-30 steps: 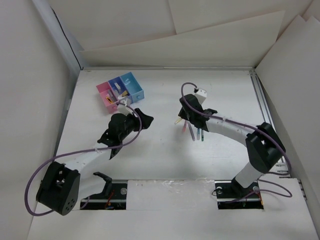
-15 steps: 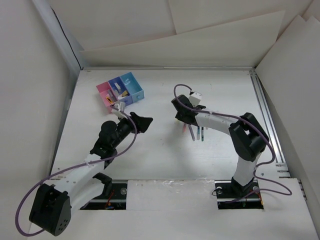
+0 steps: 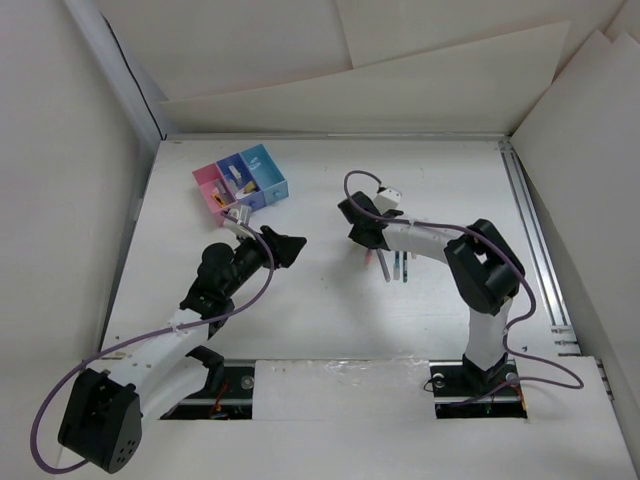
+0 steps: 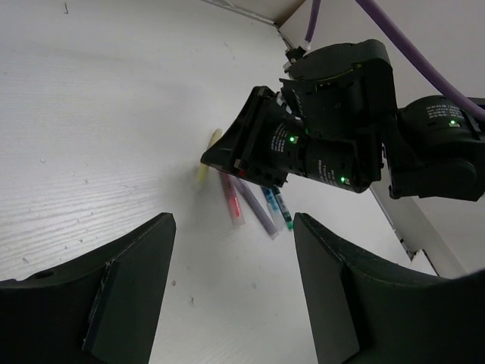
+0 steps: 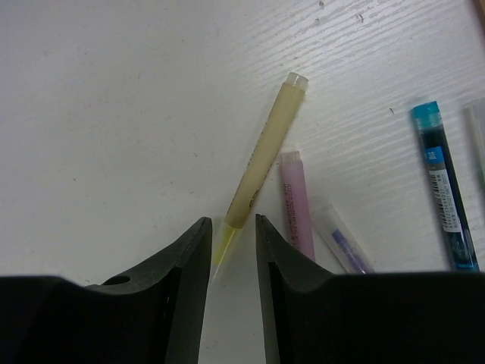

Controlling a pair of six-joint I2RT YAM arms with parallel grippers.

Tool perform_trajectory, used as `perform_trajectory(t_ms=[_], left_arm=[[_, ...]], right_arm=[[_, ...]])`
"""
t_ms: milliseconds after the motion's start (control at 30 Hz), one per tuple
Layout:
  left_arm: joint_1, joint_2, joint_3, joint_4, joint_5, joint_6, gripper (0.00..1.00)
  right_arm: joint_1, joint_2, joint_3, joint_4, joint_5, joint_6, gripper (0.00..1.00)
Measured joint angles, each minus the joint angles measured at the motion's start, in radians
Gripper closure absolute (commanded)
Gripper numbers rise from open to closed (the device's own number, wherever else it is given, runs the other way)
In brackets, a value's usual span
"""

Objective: Sort the stationery into containers
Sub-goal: Pick up the pen from the center of the board.

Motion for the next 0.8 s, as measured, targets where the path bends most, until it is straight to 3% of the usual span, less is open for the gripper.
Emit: perform_trajectory(t_ms=[267, 800], left_arm=[[0.000, -0.015, 0.000, -0.009, -0.030, -0.001, 0.39], [0.000, -0.083, 0.000, -0.063, -0.130, -0.005, 0.39]], right_arm=[[-0.007, 0.019, 0.007, 0.000, -0.002, 0.003, 0.72], [-0.016, 0.042, 0.023, 0.010, -0.027, -0.009, 0.68]])
